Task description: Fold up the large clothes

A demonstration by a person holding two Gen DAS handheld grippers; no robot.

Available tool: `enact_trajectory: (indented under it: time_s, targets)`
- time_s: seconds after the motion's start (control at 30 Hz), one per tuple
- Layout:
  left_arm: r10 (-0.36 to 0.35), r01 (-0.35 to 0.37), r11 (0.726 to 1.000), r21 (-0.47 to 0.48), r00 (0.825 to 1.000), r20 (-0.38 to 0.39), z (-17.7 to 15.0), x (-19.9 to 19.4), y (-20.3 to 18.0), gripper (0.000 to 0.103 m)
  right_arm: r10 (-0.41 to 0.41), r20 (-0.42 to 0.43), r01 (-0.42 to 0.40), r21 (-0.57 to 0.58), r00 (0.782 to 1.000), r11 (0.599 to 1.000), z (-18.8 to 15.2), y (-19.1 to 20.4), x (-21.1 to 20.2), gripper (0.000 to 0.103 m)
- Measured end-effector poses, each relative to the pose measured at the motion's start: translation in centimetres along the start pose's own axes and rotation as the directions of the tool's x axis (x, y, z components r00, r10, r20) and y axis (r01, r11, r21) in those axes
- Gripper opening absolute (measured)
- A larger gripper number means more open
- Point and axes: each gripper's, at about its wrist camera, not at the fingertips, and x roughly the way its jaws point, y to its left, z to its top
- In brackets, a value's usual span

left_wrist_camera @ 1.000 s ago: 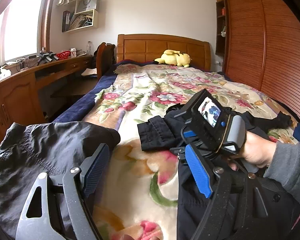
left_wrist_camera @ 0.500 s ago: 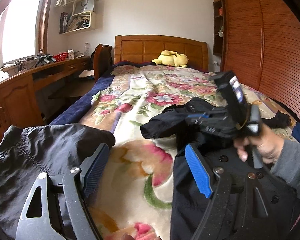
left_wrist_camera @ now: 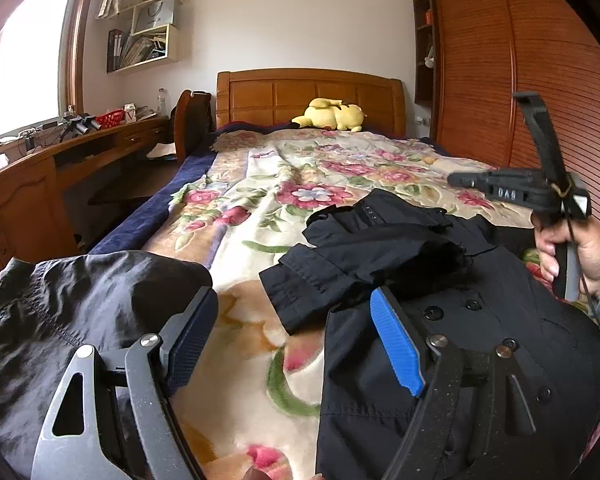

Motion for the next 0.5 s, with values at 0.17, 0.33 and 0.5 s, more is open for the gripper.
enact_trajectory:
  time_s: [0.17, 0.33, 0.5]
  targets:
    - [0.001, -0.001, 1.0, 0.002, 1.0, 0.006, -0.1, -0.1, -0.1, 0.079, 0.046, -0.085, -0.049, -0.041, 0.995, 0.998, -1.0, 2.6, 1.8, 0.013]
    - [0.008, -0.008, 1.0, 0.005, 1.0, -0.003, -0.5, 0.0, 0.3, 0.079, 0.049, -0.18, -0.074, -0.131, 0.982, 0.989, -2.7, 6.3, 4.5, 0.058]
    - [0.009, -0.009, 1.0, -0.003, 1.0, -0.005, -0.6, 0.0, 0.8, 0.079, -0.081, -0.248, 0.015, -0.258, 0.965, 0.966, -3.7, 8.3, 6.7, 0.059]
